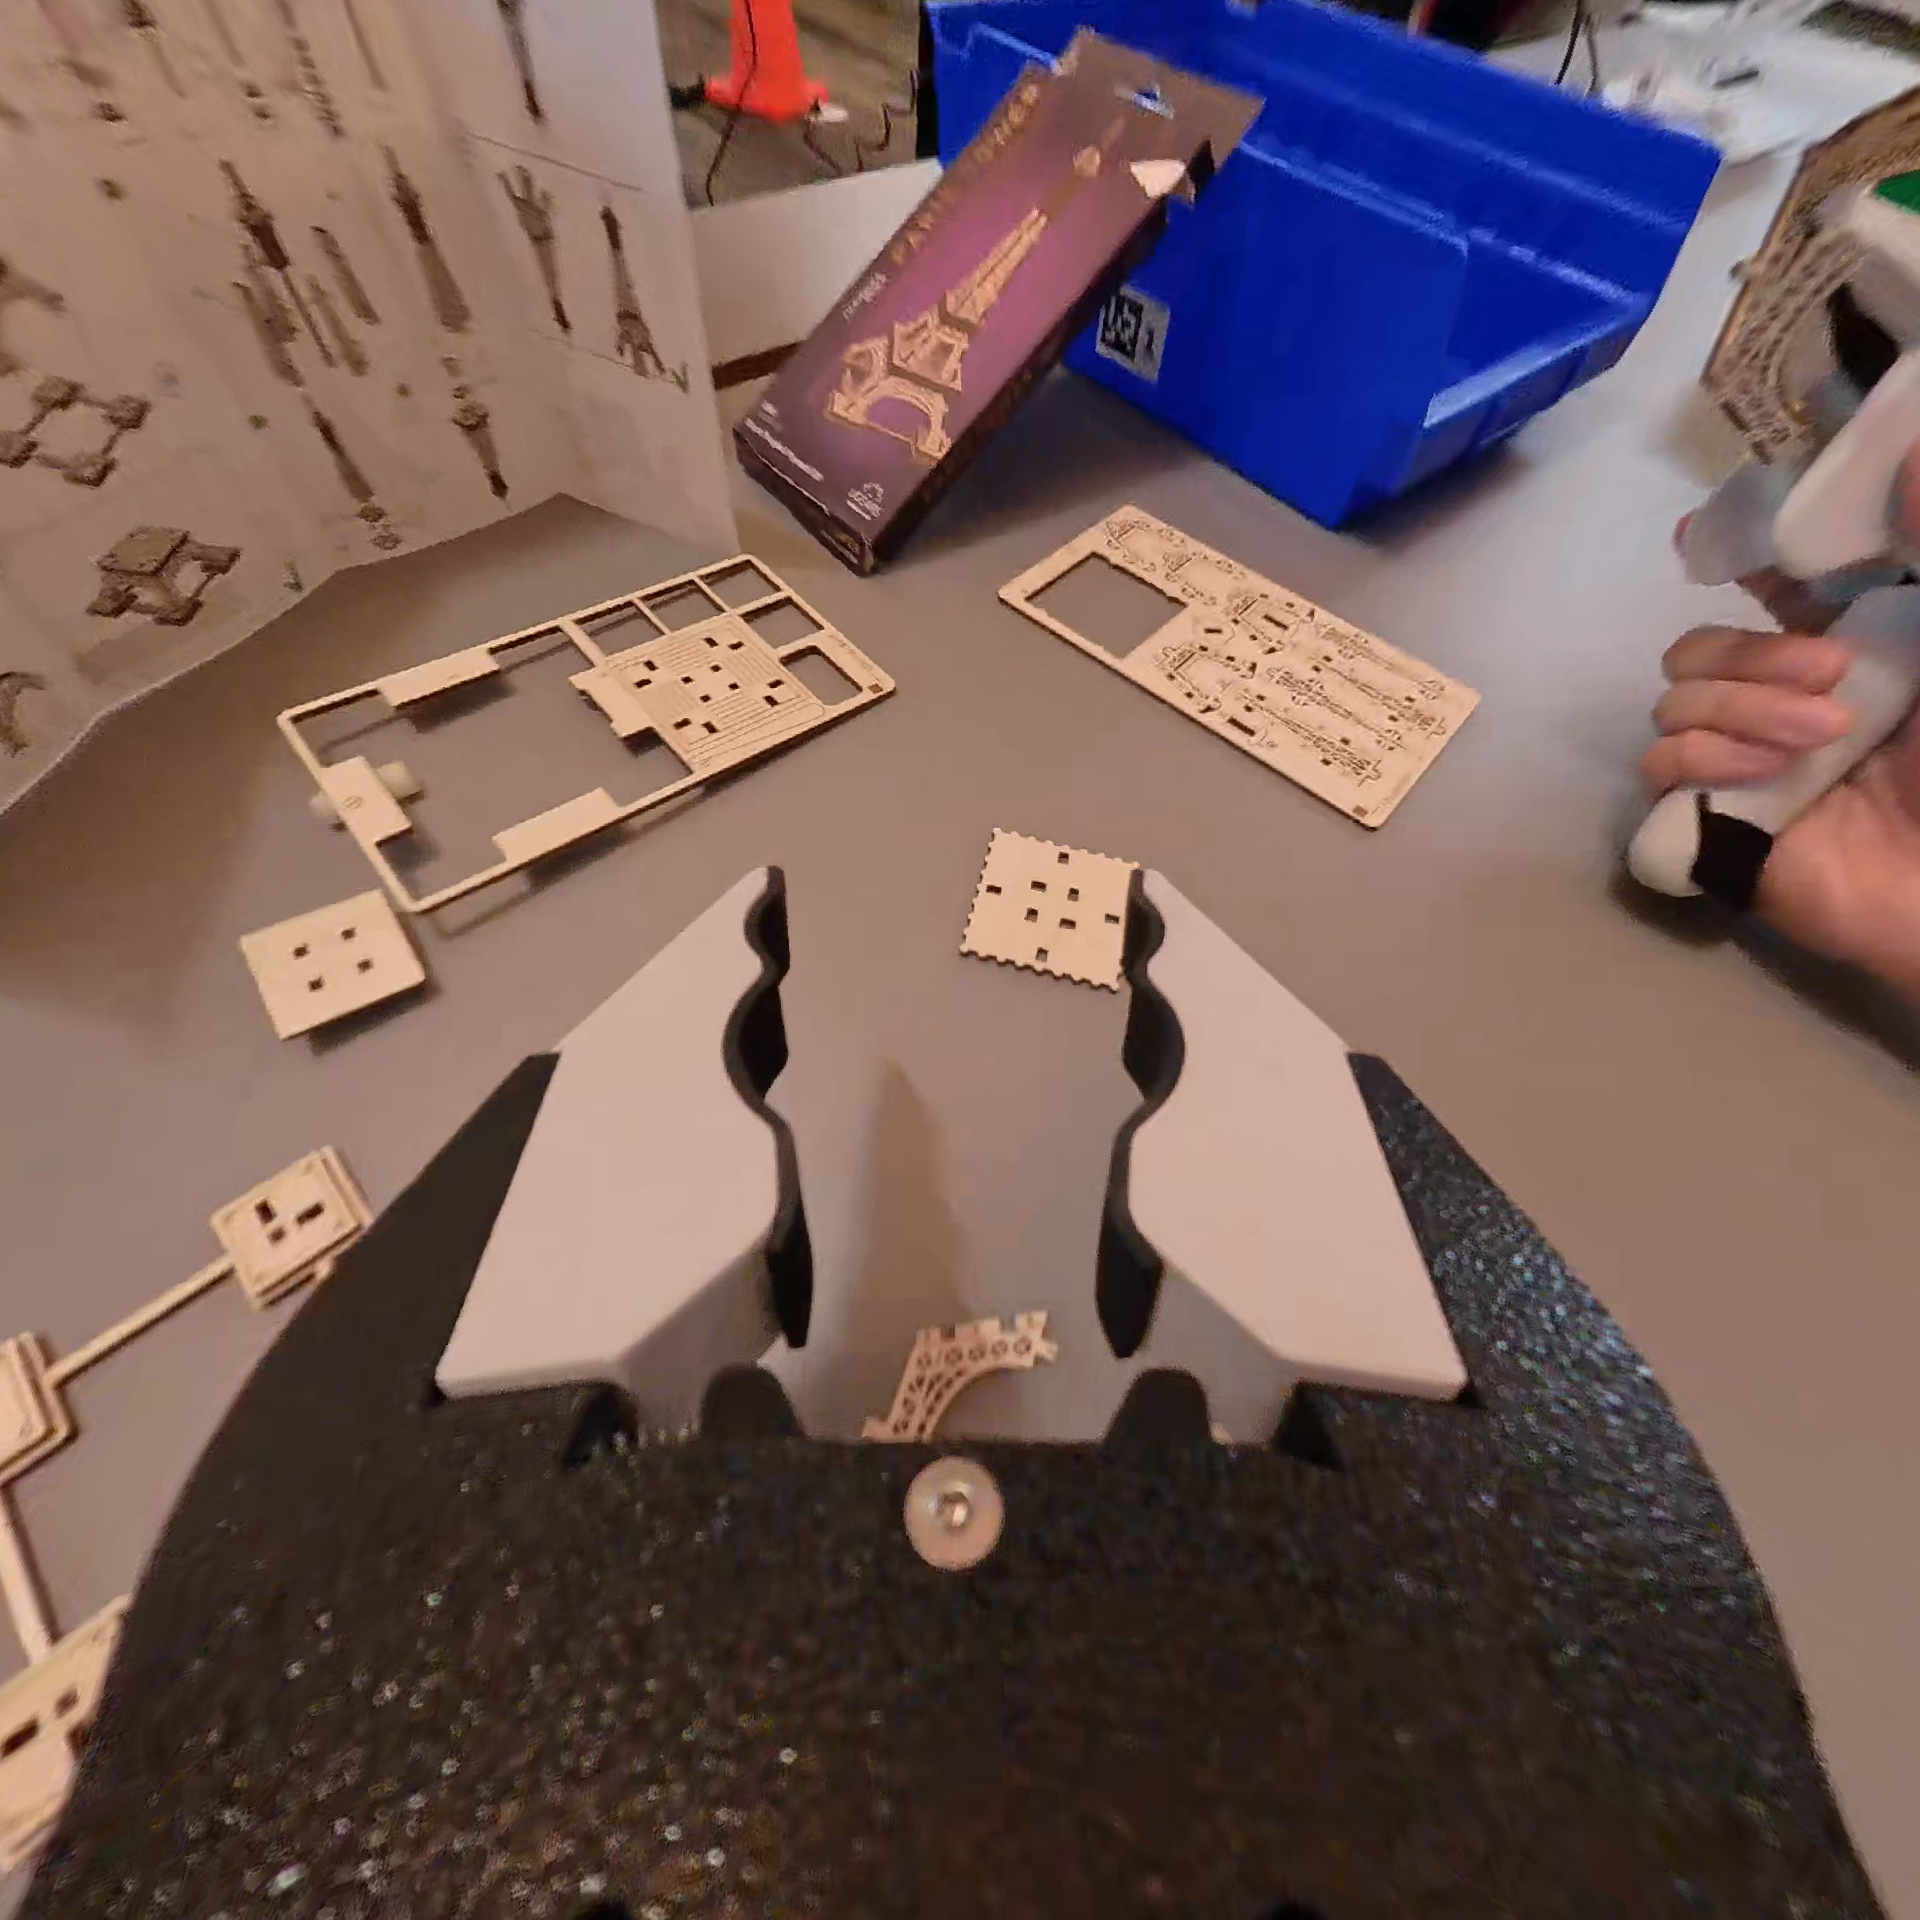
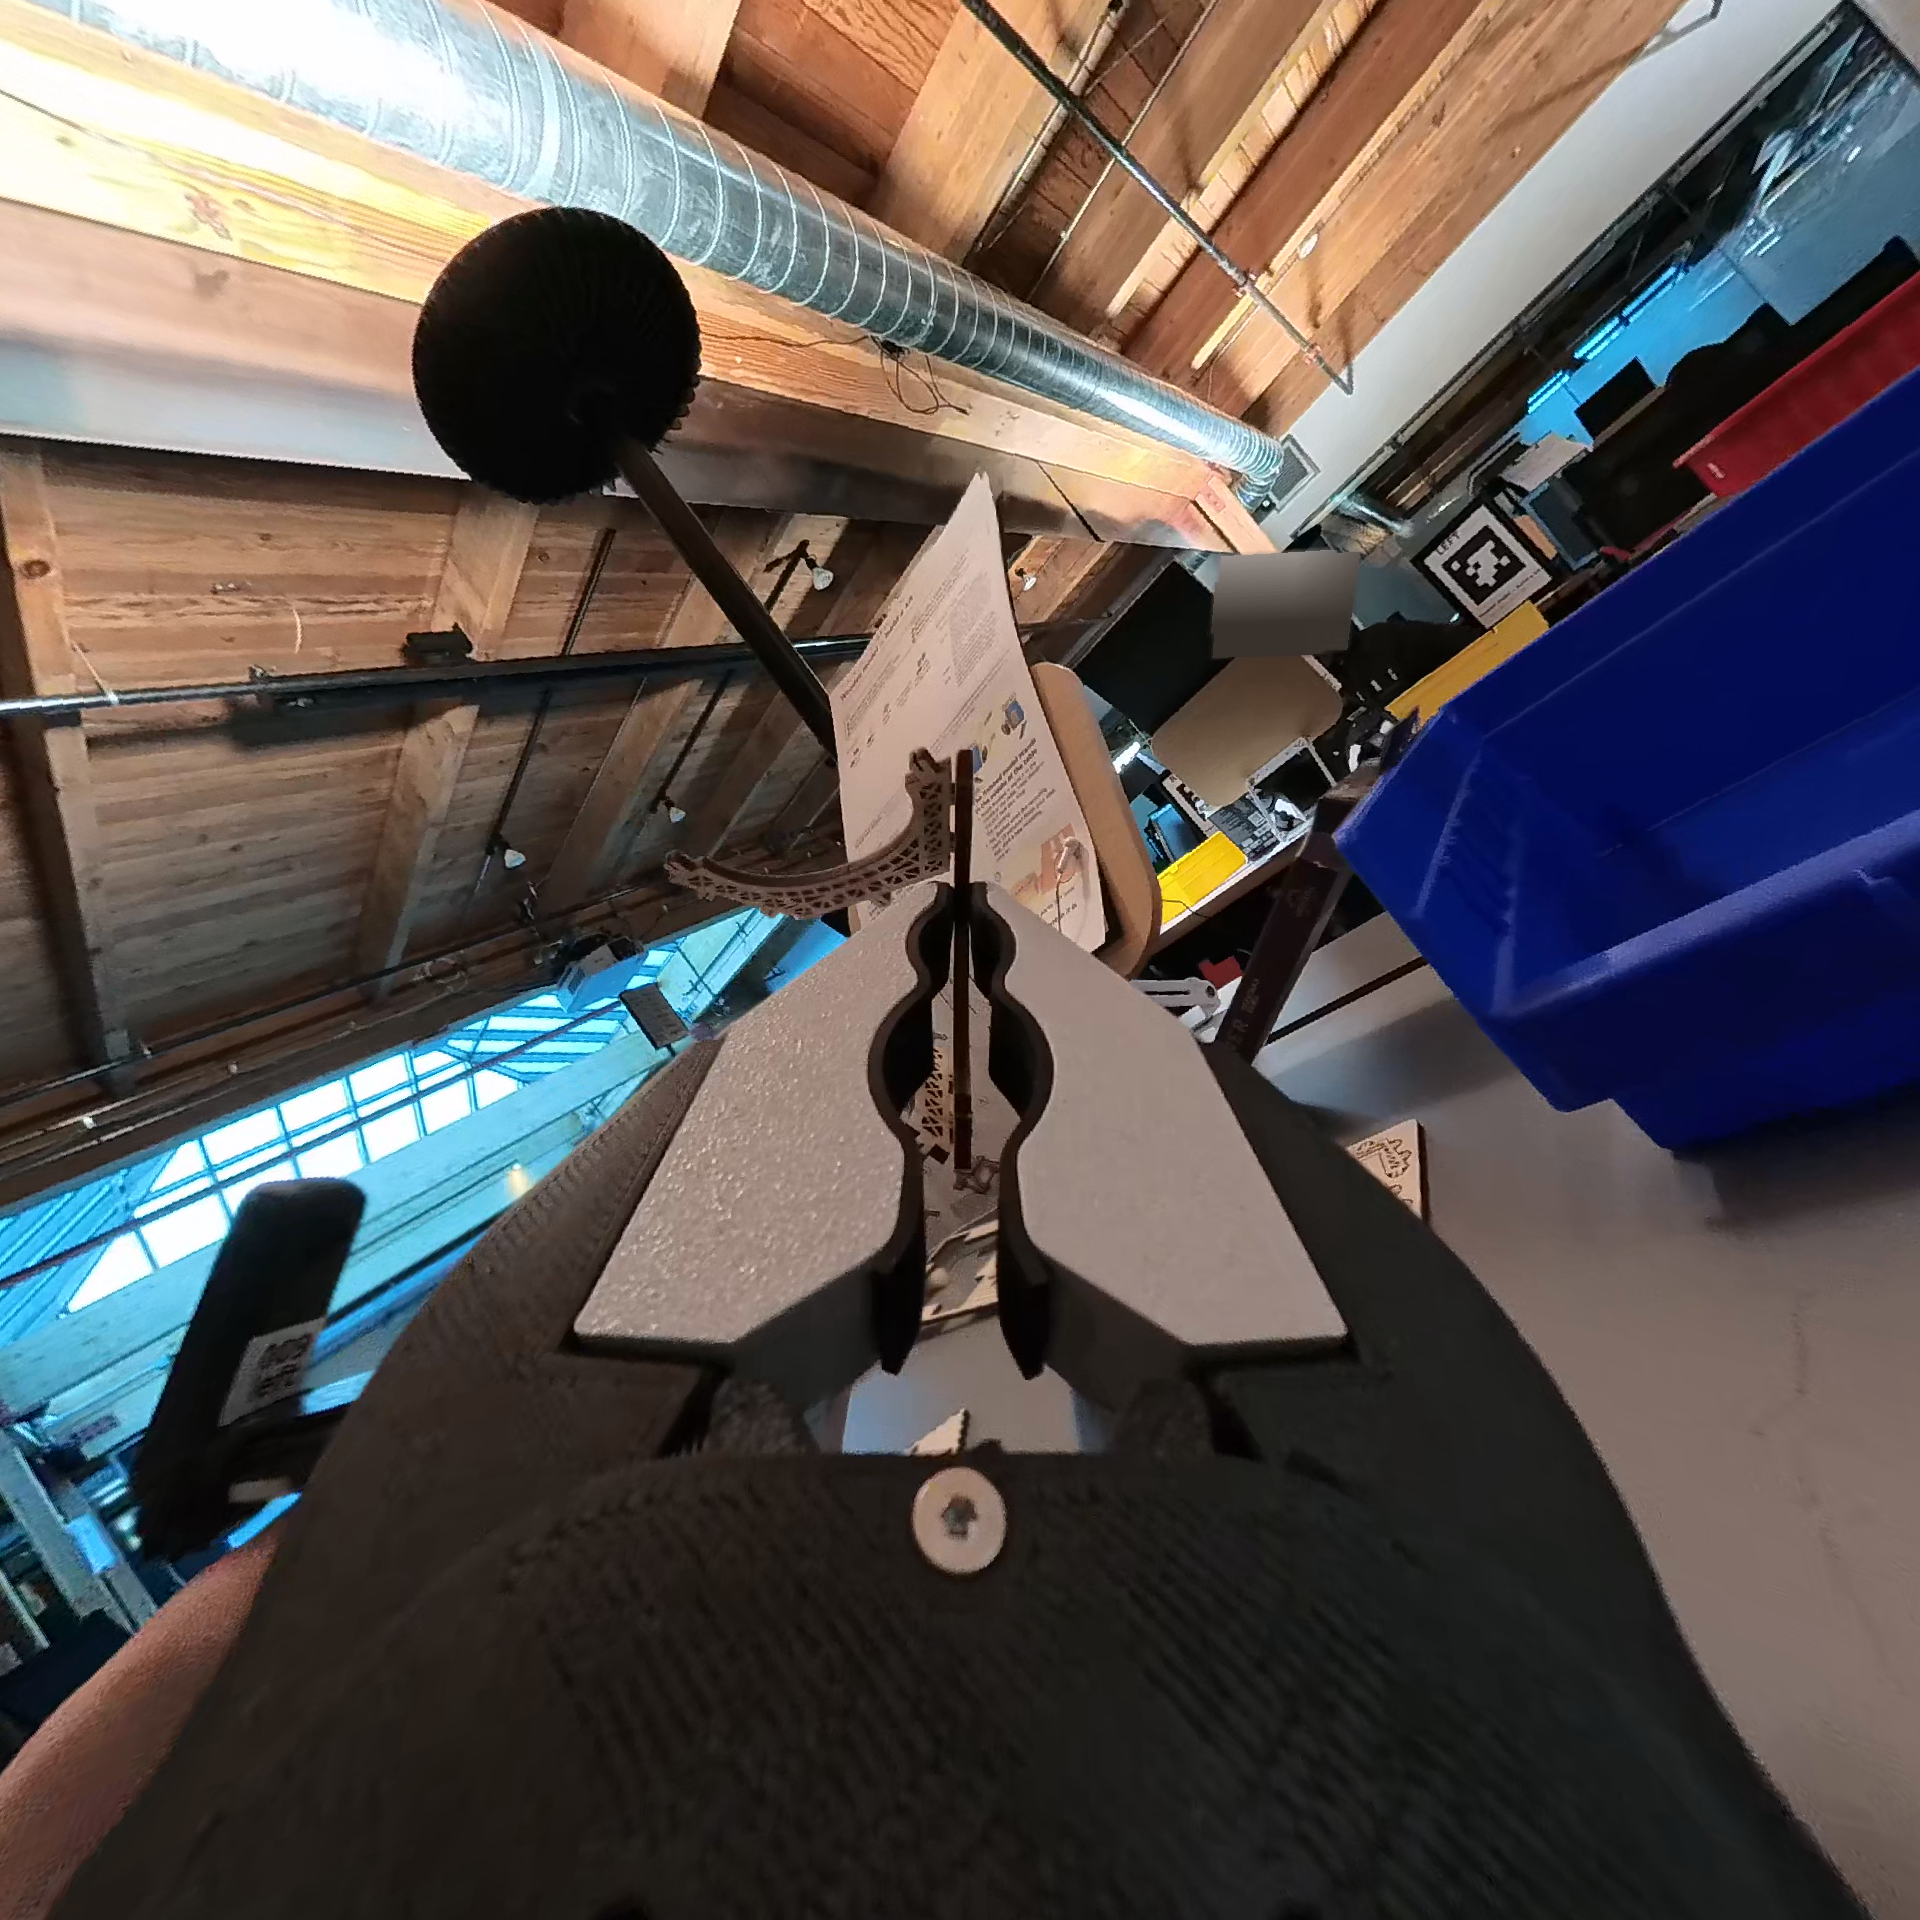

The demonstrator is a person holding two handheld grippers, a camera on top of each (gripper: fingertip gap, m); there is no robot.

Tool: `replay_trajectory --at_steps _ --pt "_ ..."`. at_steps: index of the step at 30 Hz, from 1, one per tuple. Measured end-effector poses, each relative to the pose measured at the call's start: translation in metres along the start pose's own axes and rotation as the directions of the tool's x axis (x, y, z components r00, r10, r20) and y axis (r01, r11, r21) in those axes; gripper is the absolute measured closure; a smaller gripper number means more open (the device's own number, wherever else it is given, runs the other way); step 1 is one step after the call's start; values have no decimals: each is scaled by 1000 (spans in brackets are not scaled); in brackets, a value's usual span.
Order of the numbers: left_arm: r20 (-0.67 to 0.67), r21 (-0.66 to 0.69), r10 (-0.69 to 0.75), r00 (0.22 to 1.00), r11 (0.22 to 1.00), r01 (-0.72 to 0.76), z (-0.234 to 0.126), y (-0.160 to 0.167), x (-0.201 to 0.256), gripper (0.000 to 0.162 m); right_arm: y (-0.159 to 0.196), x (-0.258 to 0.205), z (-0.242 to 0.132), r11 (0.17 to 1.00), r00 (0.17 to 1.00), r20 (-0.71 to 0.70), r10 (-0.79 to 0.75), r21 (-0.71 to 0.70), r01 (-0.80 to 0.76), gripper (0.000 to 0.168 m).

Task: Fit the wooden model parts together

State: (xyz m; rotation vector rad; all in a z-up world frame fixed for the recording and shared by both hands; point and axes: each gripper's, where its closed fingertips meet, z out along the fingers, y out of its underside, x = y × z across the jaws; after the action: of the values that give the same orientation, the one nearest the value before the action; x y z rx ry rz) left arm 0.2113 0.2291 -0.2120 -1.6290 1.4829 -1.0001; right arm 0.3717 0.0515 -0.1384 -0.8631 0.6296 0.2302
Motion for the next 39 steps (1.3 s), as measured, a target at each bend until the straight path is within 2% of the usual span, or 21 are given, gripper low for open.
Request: replay_trajectory --at_steps 3,8,11,16,21,30,35,39 --pt "27 10 -11 1000 1000 11 -21 5 -12 99 4 -9 0 1000 999 48 -17 -10 17 168" --pt "26 46 -59 998 997 58 -57 10 -28 100 17 -39 2 998 970 235 -57 -13 62 168" --pt "-22 73 -90 996 993 91 -71 13 -27 100 25 -46 3 993 963 248 -108 -14 115 168" --pt "-84 112 -72 994 990 81 -88 17 -21 100 30 -44 4 983 971 162 -176 -15 180 168" --pt "-129 184 -49 990 980 73 -107 14 -22 100 31 -23 10 972 972 -32 -235 -25 234 168" --pt "-250 259 -120 961 948 186 -136 -1 -36 105 41 -6 16 974 952 -204 -228 -49 223 168" --pt "-274 294 -123 954 934 205 -154 -12 -37 104 45 -5 5 963 897 -350 -269 -68 262 168" --pt "-300 300 -138 944 926 230 -164 -11 -32 104 61 -17 -1 950 869 -383 -312 -144 278 168"
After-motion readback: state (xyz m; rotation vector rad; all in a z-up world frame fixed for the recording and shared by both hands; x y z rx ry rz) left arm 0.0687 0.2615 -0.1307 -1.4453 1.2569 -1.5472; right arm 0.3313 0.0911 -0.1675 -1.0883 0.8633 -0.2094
